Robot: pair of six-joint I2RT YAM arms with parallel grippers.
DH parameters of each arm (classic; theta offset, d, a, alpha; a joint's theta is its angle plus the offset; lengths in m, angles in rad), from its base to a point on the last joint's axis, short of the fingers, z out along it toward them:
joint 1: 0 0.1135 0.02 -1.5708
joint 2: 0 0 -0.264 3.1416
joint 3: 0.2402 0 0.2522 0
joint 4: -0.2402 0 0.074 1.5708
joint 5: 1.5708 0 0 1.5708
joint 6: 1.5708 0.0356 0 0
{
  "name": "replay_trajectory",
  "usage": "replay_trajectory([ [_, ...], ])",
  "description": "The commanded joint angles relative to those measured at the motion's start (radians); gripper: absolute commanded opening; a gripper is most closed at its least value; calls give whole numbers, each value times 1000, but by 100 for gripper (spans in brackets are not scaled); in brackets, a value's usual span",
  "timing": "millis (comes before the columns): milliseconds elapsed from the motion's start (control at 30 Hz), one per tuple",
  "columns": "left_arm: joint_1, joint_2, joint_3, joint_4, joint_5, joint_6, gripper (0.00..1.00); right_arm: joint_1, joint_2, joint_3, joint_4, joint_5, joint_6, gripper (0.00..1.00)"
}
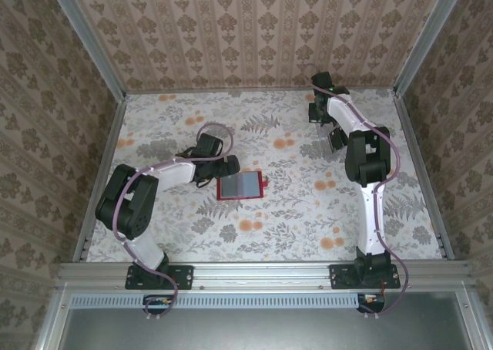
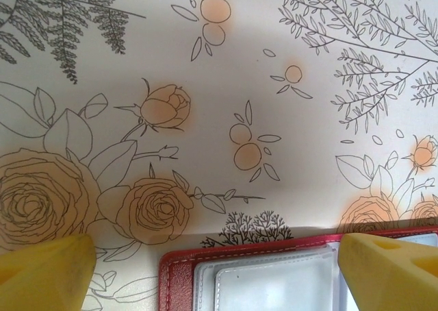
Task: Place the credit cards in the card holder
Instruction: Pick up the credit card from the storage box.
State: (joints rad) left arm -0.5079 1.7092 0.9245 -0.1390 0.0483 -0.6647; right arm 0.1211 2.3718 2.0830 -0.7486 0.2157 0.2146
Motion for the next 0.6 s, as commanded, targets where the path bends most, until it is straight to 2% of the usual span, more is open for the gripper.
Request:
replay_trajectory([
  [0, 10, -25, -16, 1, 7, 16, 100, 0, -5, 43, -38, -27, -3, 6],
  [100, 12, -24, -14, 1, 8, 16, 100, 0, -9, 52, -43, -42, -9, 0],
  [367, 16, -29, -12, -5, 11, 25, 100, 3, -89, 52, -37, -124, 4, 0],
  [567, 26, -54, -13, -25, 6, 46, 100, 31, -209, -12, 1, -170, 30, 0],
])
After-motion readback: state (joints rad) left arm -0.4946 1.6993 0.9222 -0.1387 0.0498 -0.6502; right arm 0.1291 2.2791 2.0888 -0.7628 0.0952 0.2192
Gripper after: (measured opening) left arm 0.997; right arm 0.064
